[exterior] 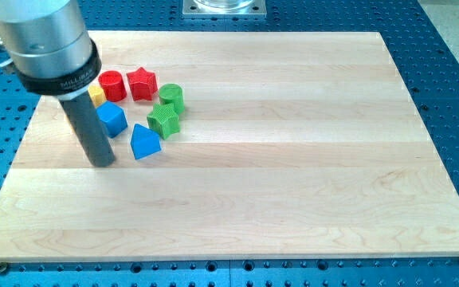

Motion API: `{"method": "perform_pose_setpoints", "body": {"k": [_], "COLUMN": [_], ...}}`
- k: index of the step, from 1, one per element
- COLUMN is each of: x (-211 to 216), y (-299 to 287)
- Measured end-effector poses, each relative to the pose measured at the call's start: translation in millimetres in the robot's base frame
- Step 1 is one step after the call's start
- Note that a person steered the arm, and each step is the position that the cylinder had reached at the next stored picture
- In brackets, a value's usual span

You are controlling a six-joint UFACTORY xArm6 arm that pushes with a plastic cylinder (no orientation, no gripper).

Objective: Drag the yellow blocks below the red circle

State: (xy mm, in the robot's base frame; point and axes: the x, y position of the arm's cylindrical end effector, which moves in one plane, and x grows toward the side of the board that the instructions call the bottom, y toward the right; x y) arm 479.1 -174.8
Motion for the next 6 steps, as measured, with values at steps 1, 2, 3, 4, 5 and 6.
{"method": "perform_pose_setpoints", "body": {"k": [1,2,3,4,5,6], "x": [-22,-38,-22,13,0,-47], "y": [2,5,33,-57,-75,-71]}}
